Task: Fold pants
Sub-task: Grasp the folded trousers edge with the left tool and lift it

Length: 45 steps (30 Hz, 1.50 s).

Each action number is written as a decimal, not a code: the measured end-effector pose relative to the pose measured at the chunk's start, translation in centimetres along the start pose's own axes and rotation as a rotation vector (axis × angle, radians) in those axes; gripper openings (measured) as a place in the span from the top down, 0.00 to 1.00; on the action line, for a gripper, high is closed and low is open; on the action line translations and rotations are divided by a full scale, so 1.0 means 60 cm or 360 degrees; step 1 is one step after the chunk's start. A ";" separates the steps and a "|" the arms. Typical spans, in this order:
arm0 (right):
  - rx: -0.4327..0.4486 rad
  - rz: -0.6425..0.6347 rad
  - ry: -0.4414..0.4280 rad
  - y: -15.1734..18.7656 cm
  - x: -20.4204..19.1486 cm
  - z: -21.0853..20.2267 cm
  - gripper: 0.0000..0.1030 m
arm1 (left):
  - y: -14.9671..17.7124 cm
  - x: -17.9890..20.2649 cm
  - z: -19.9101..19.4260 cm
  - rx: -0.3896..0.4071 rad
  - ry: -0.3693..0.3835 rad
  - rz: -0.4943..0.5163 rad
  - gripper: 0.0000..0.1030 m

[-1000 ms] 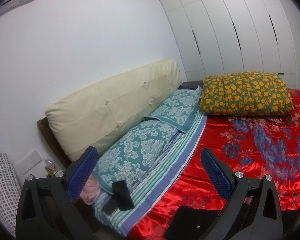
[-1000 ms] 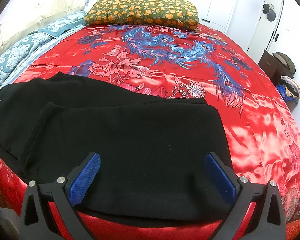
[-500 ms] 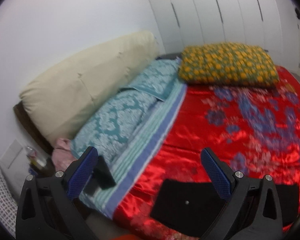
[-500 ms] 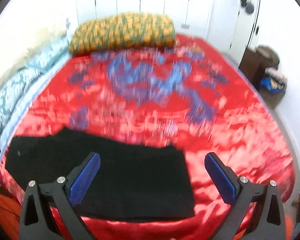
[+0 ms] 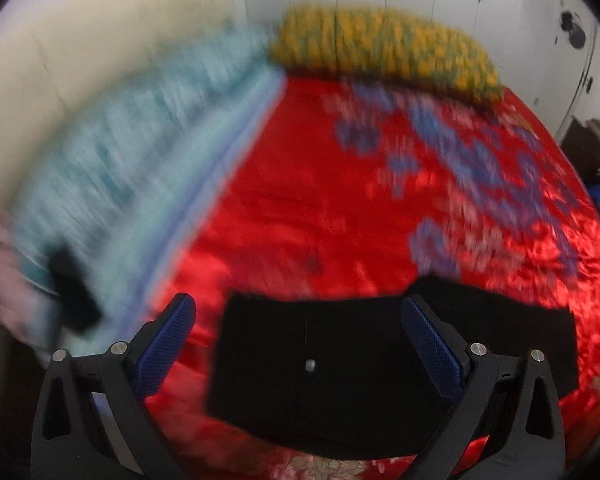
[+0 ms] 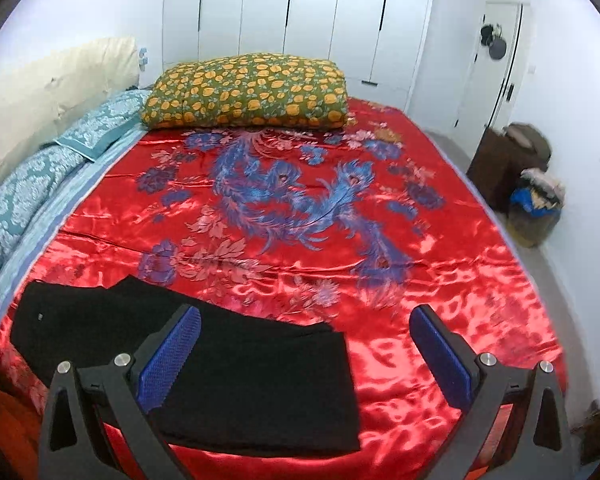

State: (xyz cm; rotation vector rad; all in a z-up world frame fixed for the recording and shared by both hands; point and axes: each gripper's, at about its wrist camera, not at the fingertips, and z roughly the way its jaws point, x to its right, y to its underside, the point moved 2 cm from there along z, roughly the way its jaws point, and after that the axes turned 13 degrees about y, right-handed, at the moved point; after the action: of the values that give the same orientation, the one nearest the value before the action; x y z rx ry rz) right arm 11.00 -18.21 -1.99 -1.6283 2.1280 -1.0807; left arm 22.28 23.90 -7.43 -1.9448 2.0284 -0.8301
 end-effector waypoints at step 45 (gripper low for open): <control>-0.0325 0.0102 -0.0141 0.167 0.046 0.181 0.00 | 0.059 0.263 -0.002 -0.0243 0.1200 -0.0252 0.78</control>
State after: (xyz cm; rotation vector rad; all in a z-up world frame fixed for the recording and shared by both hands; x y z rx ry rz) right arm 9.31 -24.11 -15.74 -1.6474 2.2771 -0.7793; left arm 17.50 8.52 -5.62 -2.0949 2.3820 -1.6982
